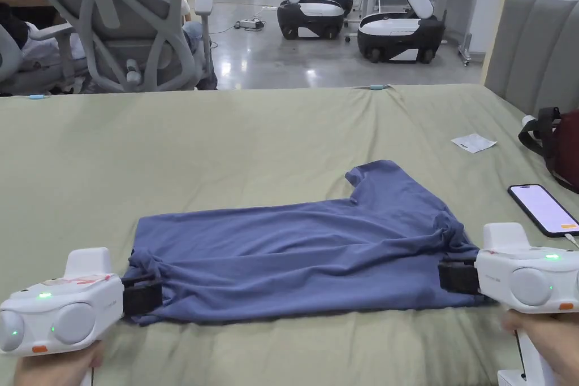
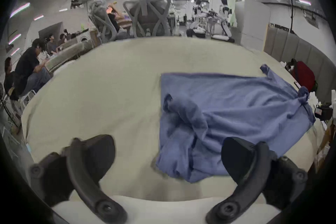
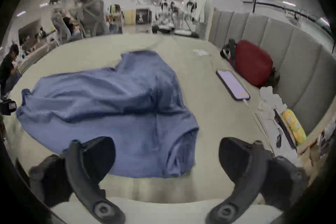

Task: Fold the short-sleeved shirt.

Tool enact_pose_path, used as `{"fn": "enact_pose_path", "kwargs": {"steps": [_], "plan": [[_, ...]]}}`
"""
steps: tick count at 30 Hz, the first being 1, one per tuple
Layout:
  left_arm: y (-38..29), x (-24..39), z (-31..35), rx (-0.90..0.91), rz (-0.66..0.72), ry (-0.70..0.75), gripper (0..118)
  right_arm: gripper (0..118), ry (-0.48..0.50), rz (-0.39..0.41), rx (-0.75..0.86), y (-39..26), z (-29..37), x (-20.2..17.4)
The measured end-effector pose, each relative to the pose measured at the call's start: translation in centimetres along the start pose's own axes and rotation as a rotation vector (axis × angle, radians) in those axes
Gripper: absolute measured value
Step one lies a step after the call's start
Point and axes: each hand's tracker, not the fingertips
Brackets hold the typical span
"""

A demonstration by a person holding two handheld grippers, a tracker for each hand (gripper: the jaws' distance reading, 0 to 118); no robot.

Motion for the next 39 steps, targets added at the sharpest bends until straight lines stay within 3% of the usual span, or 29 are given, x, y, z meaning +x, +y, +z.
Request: {"fn": "enact_pose_path", "kwargs": {"steps": [2,3,4,5,11,15,17,19,20,28,29,30,31,32,37,38,39], "plan": [[1.2,-0.1,0.4,-0.009,0.005,-0.002,84,93,-0.023,0.0,-0.003,0.9,1.0,-0.4],[1.7,-0.1,0.5,0.002,0.002,0.001,58,68,-0.033,0.004,0.016,1.3,1.4,-0.6],[2.2,0.0,0.6,0.019,-0.004,0.011,14,22,-0.035,0.01,0.031,1.6,1.5,-0.7],[2.7,0.1,0.6,0.035,-0.011,0.017,0,0,-0.043,0.015,0.046,1.9,1.5,-1.0],[6.7,0.7,-2.3,0.026,-0.025,-0.012,0,0,0.027,0.014,0.05,2.7,1.6,-1.8],[10.6,0.8,-7.8,-0.023,-0.008,-0.023,0,0,0.053,0.031,0.049,2.7,1.0,-2.9],[11.9,0.7,-11.8,-0.082,0.023,-0.035,29,0,0.07,0.029,0.041,2.8,0.5,-3.2],[12.7,0.9,-15.3,-0.17,0.026,0.025,77,0,0.071,0.037,0.036,2.7,-0.1,-3.5],[12.7,1.0,-17.1,-0.203,0.008,0.055,85,0,0.071,0.04,0.031,2.7,-0.5,-3.6],[11.5,1.0,-21.6,-0.309,0.031,0.035,82,0,0.061,0.052,-0.013,2.5,-2.8,-4.3],[11.8,1.2,-21.3,-0.305,0.036,0.04,73,0,0.061,0.052,-0.013,2.6,-3.0,-4.4],[12.2,1.5,-21.0,-0.296,0.029,0.049,57,0,0.06,0.051,-0.013,2.6,-3.0,-4.4],[12.4,1.8,-20.4,-0.267,-0.012,0.044,18,0,0.06,0.049,-0.012,2.7,-3.1,-4.5],[12.6,2.1,-20.0,-0.252,-0.026,0.013,0,0,0.056,0.048,-0.01,2.9,-3.1,-4.6],[13.1,2.6,-19.1,-0.252,-0.033,-0.01,0,1,0.039,0.059,0.03,6.0,-3.7,-4.2],[13.2,2.6,-18.9,-0.248,-0.028,-0.007,0,8,0.027,0.07,0.04,7.4,-4.3,-4.0],[13.2,2.6,-18.8,-0.245,-0.027,-0.004,0,30,0.019,0.086,0.038,8.9,-5.3,-3.8]]}}
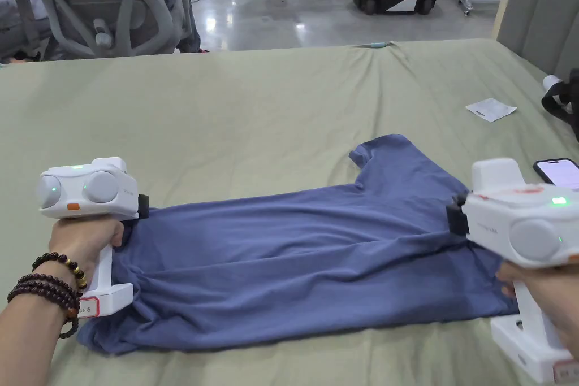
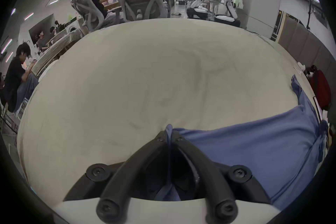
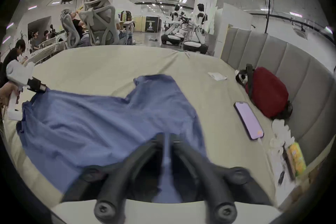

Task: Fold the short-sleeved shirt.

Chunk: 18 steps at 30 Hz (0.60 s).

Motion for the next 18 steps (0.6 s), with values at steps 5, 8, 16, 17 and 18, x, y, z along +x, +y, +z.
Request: {"fn": "enact_pose_path", "kwargs": {"steps": [5,8,16,17,18], "plan": [[0.0,-0.2,0.5,0.007,-0.011,-0.008,0,106,-0.019,0.061,-0.044,6.2,-7.4,1.8],[0.0,-0.3,0.5,0.012,-0.017,-0.012,0,103,-0.085,0.06,-0.167,7.9,-11.3,2.4],[-0.1,-0.1,0.4,0.012,-0.022,-0.011,0,62,-0.078,0.0,-0.406,5.1,-17.1,3.6],[-0.2,0.0,0.4,0.012,-0.022,-0.012,0,53,-0.012,-0.092,-0.366,5.1,-16.5,3.8],[-0.2,0.0,0.5,0.012,-0.023,-0.008,0,39,-0.036,-0.116,-0.37,5.3,-16.0,3.7]]}}
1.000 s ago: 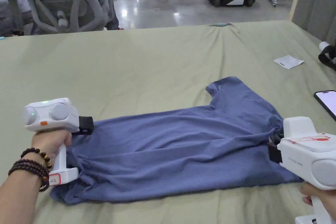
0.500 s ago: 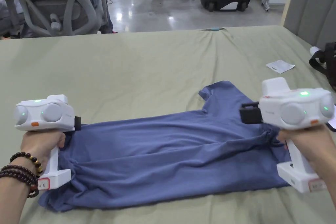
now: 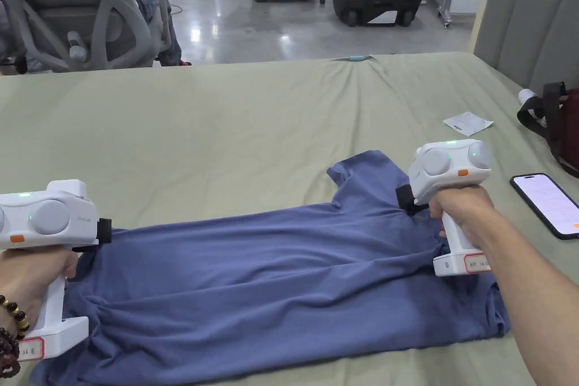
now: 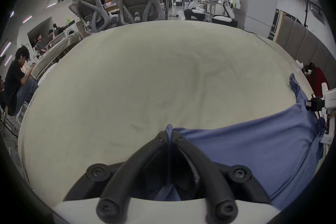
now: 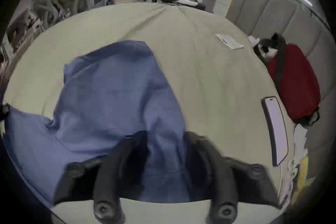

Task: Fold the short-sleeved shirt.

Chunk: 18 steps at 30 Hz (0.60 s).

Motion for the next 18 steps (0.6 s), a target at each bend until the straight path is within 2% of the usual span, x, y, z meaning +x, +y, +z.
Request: {"fn": "enact_pose_path", "kwargs": {"steps": [1,3,6,10,15,18], "plan": [[0.0,0.0,0.1,0.002,0.0,0.001,0,0,-0.016,0.042,0.011,0.1,0.8,-0.3],[0.2,0.2,0.6,0.006,-0.004,0.007,0,1,-0.017,0.089,0.029,0.2,2.1,-0.6],[0.6,0.2,2.7,0.047,-0.004,0.003,0,1,-0.007,0.072,0.083,0.6,5.0,-0.6],[0.5,-0.3,7.5,0.124,-0.012,-0.023,0,1,0.014,0.098,0.18,-0.4,10.7,-0.1],[-3.2,-1.5,14.5,0.19,-0.001,-0.031,0,1,0.021,0.123,0.285,-5.7,18.4,1.5],[-6.8,-1.6,17.2,0.206,-0.05,-0.027,0,2,0.023,0.142,0.309,-10.2,21.3,2.2]]}}
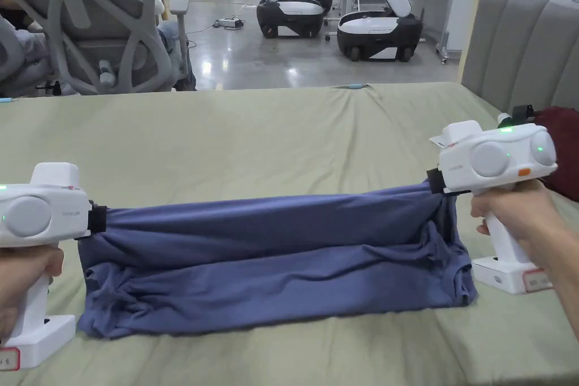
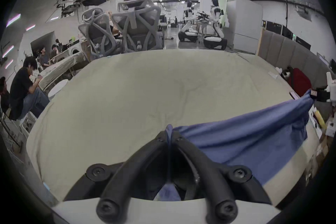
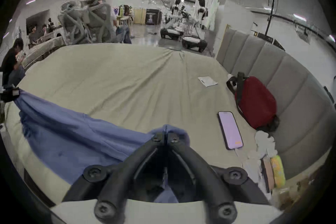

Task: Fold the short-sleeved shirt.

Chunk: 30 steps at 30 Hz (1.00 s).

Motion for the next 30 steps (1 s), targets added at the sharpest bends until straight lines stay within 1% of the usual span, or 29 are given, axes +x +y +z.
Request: {"fn": "enact_pose_path", "kwargs": {"steps": [1,5,9,10,12,13,16,21,24,25,26,27,28,29,30], "plan": [[-1.2,0.0,0.9,-0.004,-0.015,-0.005,0,2,0.009,0.007,0.003,-1.4,1.2,0.0],[-6.1,0.1,2.8,-0.043,-0.025,-0.028,0,2,0.033,-0.006,-0.018,-7.0,3.3,-0.5],[-9.8,0.3,2.2,-0.121,-0.025,-0.035,0,2,0.036,0.03,-0.137,-11.1,1.5,-1.0],[-10.5,0.3,1.7,-0.139,-0.013,-0.032,0,2,0.029,0.041,-0.166,-11.8,0.0,-0.7],[-11.5,0.5,0.6,-0.168,-0.018,-0.027,0,2,-0.001,0.065,-0.209,-12.8,-1.8,-1.0],[-11.9,0.5,0.1,-0.173,-0.022,-0.023,0,2,0.004,0.066,-0.217,-13.1,-2.7,-1.1],[-12.6,1.0,-0.7,-0.178,-0.019,-0.01,0,2,0.009,0.035,-0.247,-14.2,-4.5,-1.2],[-12.7,1.6,-1.3,-0.169,-0.019,0.018,0,3,-0.019,0.025,-0.222,-14.6,-4.9,-1.6],[-12.4,2.0,-1.2,-0.171,-0.03,0.034,6,8,-0.025,0.027,-0.22,-14.7,-4.8,-1.8],[-12.3,2.1,-1.1,-0.172,-0.034,0.04,11,12,-0.031,0.031,-0.217,-14.7,-4.8,-2.0],[-12.3,2.2,-0.9,-0.167,-0.038,0.049,20,22,-0.048,0.042,-0.2,-14.8,-4.2,-2.2],[-12.3,2.2,-0.6,-0.157,-0.041,0.068,38,41,-0.075,0.049,-0.177,-14.8,-3.8,-2.4],[-12.4,2.0,-0.1,-0.141,-0.047,0.102,75,77,-0.098,0.043,-0.144,-14.8,-3.0,-2.5],[-12.3,1.7,0.4,-0.124,-0.045,0.127,103,101,-0.097,0.022,-0.129,-14.8,-2.1,-2.6],[-12.2,1.4,0.9,-0.099,-0.02,0.123,118,118,-0.091,0.004,-0.121,-14.8,-1.3,-2.6]]}}
